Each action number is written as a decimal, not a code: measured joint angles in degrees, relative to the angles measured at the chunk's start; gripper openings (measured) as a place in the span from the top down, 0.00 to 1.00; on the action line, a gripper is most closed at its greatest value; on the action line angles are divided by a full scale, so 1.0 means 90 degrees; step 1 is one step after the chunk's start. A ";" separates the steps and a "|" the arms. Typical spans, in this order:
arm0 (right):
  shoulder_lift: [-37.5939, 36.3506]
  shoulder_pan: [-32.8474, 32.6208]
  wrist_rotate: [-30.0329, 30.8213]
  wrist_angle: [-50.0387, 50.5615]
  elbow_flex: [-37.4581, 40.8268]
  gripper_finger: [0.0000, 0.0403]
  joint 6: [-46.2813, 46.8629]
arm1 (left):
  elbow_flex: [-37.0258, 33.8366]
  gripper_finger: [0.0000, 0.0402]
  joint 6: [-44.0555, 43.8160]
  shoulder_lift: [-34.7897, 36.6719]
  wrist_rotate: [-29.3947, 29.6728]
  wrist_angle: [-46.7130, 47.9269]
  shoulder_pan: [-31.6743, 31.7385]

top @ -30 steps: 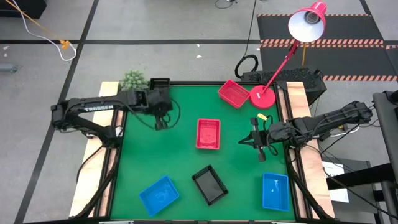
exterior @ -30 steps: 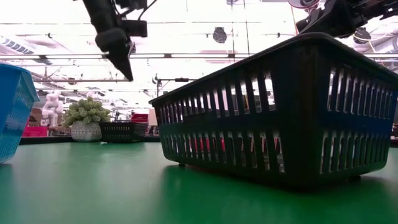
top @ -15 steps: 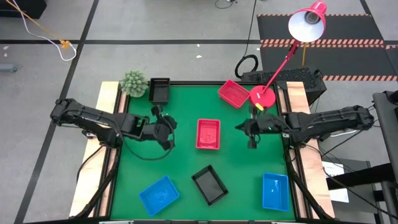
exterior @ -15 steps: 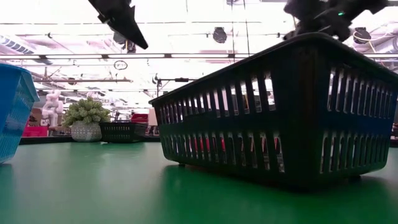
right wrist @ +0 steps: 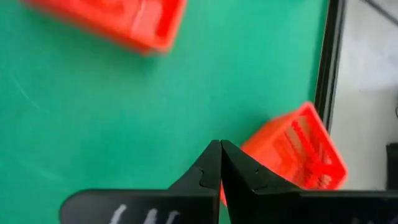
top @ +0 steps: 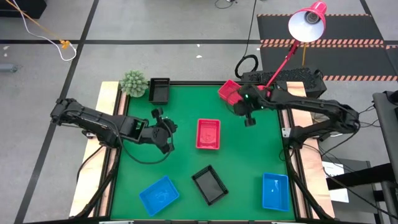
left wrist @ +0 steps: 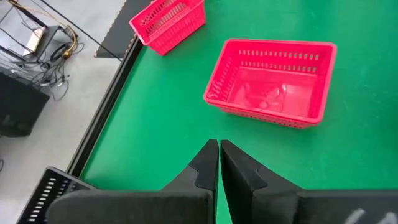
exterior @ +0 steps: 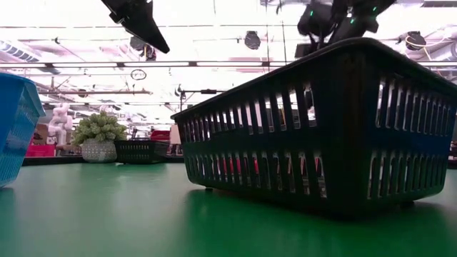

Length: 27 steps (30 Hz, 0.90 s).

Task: Stack baskets by color
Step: Stack the top red bin on the stacked red bins

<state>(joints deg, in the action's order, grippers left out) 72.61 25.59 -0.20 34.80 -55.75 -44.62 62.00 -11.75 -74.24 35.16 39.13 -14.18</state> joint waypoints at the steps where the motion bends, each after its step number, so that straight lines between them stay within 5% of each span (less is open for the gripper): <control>1: 0.0099 0.0162 0.0002 -0.0007 0.0000 1.00 -0.0208 | 0.0000 0.95 0.0004 0.0000 0.0001 0.0000 -0.0012; 10: 0.0906 0.1176 0.0012 -0.0021 0.0000 0.88 -0.1048 | 0.0000 0.95 0.0056 0.0000 -0.0006 -0.0011 -0.0019; 27: 0.1589 0.1249 0.0728 -0.0128 0.0000 0.70 -0.1466 | 0.0000 0.95 0.0100 0.0000 -0.0017 -0.0022 -0.0073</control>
<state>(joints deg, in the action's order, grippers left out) 86.91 36.84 6.36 33.64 -55.75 -57.82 62.00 -10.85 -74.24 35.00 38.94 -14.83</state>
